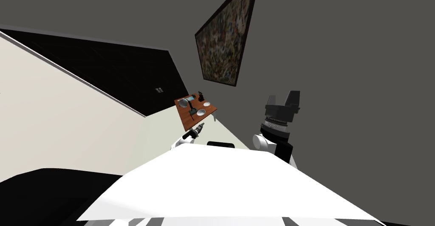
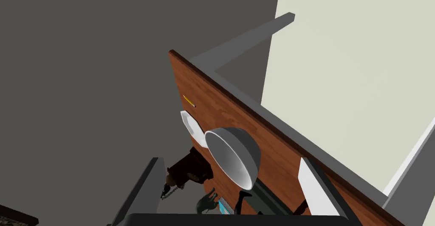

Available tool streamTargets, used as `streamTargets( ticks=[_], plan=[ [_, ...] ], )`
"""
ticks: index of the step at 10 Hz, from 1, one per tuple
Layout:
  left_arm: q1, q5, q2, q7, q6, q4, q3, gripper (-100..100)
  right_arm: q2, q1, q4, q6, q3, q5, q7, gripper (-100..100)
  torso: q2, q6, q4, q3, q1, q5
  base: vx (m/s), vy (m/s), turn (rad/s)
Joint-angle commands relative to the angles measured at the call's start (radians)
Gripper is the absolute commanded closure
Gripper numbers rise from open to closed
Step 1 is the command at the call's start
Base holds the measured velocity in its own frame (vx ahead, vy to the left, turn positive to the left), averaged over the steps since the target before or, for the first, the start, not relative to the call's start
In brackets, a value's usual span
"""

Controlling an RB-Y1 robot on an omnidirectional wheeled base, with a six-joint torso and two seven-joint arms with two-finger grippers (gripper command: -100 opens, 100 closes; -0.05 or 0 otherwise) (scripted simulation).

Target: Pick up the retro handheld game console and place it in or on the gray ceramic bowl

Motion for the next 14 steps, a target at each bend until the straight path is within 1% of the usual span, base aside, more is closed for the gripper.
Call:
streamTargets(
  ticks=[1, 3, 4, 6, 7, 9, 10, 11, 12, 13, 14],
  plan=[
    [-0.019, 0.007, 0.007, -0.009, 0.002, 0.048, -0.006, -100, 0.000, 0.000, 0.000, 0.000, 0.000, 0.000, 0.000, 0, 0.000, 0.000, 0.000, 0.000, 0.000, 0.000, 0.000, -0.029, -0.092],
    [-0.040, 0.022, 0.035, -0.031, 0.034, 0.114, -0.005, -100, 0.000, 0.000, 0.000, 0.000, 0.000, 0.000, 0.000, 0, -0.001, 0.000, 0.000, -0.001, 0.002, 0.001, 0.018, -0.021, -0.215],
    [-0.040, 0.022, 0.035, -0.031, 0.034, 0.122, -0.005, -100, 0.000, 0.000, 0.000, 0.000, 0.000, 0.000, 0.000, 0, -0.002, 0.000, 0.000, -0.001, 0.003, 0.001, 0.021, -0.004, -0.068],
    [-0.063, 0.038, 0.060, -0.052, 0.069, 0.186, -0.002, -100, 0.000, 0.000, 0.000, 0.000, 0.000, 0.000, 0.000, 0, -0.002, 0.000, 0.000, -0.001, 0.004, 0.001, 0.030, 0.001, -0.193],
    [-0.063, 0.038, 0.060, -0.052, 0.069, 0.198, -0.002, -100, 0.000, 0.000, 0.000, 0.000, 0.000, 0.000, 0.000, 0, -0.003, 0.000, -0.001, -0.001, 0.004, 0.001, 0.032, 0.019, -0.090],
    [-0.088, 0.055, 0.081, -0.071, 0.108, 0.266, 0.003, -100, 0.000, 0.000, 0.000, 0.000, 0.000, 0.000, 0.000, 0, -0.003, -0.001, -0.001, -0.002, 0.005, 0.001, 0.042, 0.027, -0.187],
    [-0.088, 0.055, 0.081, -0.071, 0.108, 0.277, 0.003, -100, 0.000, 0.000, 0.000, 0.000, 0.000, 0.000, 0.000, 0, -0.003, 0.000, -0.001, -0.002, 0.006, 0.001, 0.037, 0.034, -0.089],
    [-0.102, 0.064, 0.091, -0.080, 0.129, 0.313, 0.006, -100, 0.000, 0.000, 0.000, 0.000, 0.000, 0.000, 0.000, 0, -0.003, -0.001, -0.001, -0.002, 0.006, 0.001, 0.036, 0.041, -0.122],
    [-0.102, 0.064, 0.091, -0.080, 0.129, 0.318, 0.006, -100, 0.000, 0.000, 0.000, 0.000, 0.000, 0.000, 0.000, 0, -0.003, -0.001, -0.001, -0.002, 0.007, 0.001, 0.028, 0.038, -0.097],
    [-0.116, 0.073, 0.099, -0.088, 0.151, 0.351, 0.009, -100, 0.000, 0.000, 0.000, 0.000, 0.000, 0.000, 0.000, 0, -0.002, -0.001, -0.001, -0.001, 0.006, 0.002, 0.034, 0.046, -0.190],
    [-0.116, 0.073, 0.099, -0.088, 0.151, 0.359, 0.009, -100, 0.000, 0.000, 0.000, 0.000, 0.000, 0.000, 0.000, 0, -0.003, 0.000, -0.001, -0.002, 0.007, 0.001, 0.027, 0.048, -0.071]
  ],
)
